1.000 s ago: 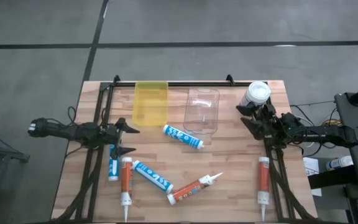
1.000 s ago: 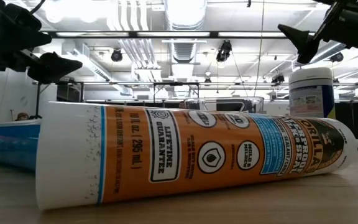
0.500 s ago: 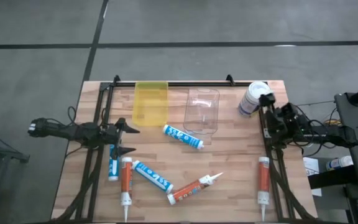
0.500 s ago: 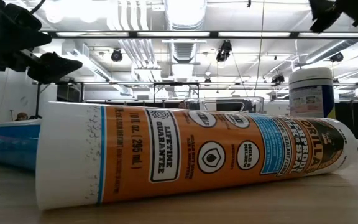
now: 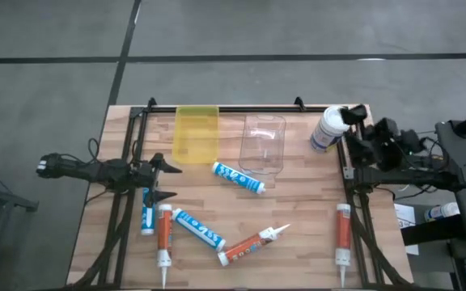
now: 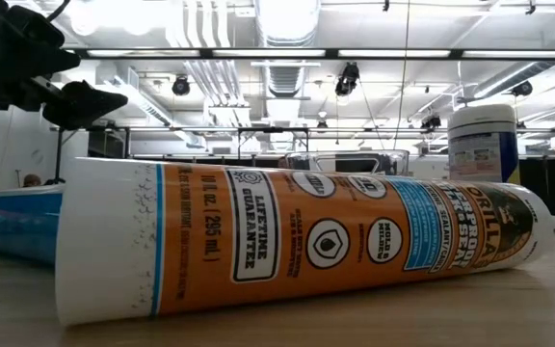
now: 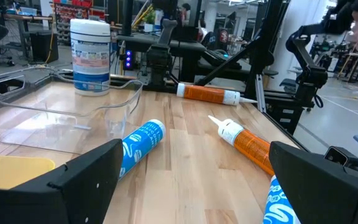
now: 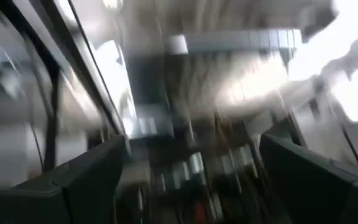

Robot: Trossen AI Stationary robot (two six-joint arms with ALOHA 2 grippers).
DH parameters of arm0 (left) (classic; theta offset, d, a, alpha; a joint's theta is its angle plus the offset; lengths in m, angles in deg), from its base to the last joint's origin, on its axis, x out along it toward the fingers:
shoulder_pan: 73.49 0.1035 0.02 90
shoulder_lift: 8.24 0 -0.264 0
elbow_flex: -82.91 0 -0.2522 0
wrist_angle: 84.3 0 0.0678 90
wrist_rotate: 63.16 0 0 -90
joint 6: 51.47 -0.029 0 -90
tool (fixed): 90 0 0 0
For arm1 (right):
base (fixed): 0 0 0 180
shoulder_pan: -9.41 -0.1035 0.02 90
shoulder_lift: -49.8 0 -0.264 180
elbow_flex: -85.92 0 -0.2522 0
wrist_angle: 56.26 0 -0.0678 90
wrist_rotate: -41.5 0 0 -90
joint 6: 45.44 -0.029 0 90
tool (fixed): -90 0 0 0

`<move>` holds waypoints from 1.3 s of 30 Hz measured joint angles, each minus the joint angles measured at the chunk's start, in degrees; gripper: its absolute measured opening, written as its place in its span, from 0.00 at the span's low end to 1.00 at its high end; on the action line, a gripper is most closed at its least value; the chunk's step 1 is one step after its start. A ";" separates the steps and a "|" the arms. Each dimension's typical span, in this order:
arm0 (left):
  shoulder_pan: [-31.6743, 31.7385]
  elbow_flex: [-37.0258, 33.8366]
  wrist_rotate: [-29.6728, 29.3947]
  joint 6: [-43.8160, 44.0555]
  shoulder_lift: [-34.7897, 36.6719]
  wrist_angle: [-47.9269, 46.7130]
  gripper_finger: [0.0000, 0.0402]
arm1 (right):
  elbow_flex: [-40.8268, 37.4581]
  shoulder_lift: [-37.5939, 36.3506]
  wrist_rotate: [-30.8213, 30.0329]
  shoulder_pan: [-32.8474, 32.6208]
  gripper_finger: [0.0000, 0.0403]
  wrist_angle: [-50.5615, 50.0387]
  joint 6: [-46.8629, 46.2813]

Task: Pick & place silicon tubes, Sealant and Lysol wipes
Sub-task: Put the middle orange sealant into the transparent bin

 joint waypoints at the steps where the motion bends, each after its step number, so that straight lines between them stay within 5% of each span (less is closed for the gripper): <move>1: -0.02 0.00 0.00 0.02 0.00 -0.02 0.99 | 3.21 0.47 -1.49 0.00 0.91 -8.14 -1.15; 5: -0.01 0.01 0.00 0.00 0.01 -0.01 0.99 | 14.89 3.67 -5.56 0.02 0.91 -33.69 -4.24; 9: 0.00 0.00 0.00 0.00 0.00 -0.01 0.99 | 23.09 7.22 -5.42 0.00 0.91 -46.23 -6.54; 18: 0.00 0.00 0.00 0.00 0.00 -0.02 0.99 | 37.41 16.45 0.89 -0.63 0.91 -61.78 -7.76; 39: -0.02 0.00 0.00 0.00 0.02 0.00 0.99 | 62.12 44.18 -1.20 -13.70 0.91 -86.16 -7.03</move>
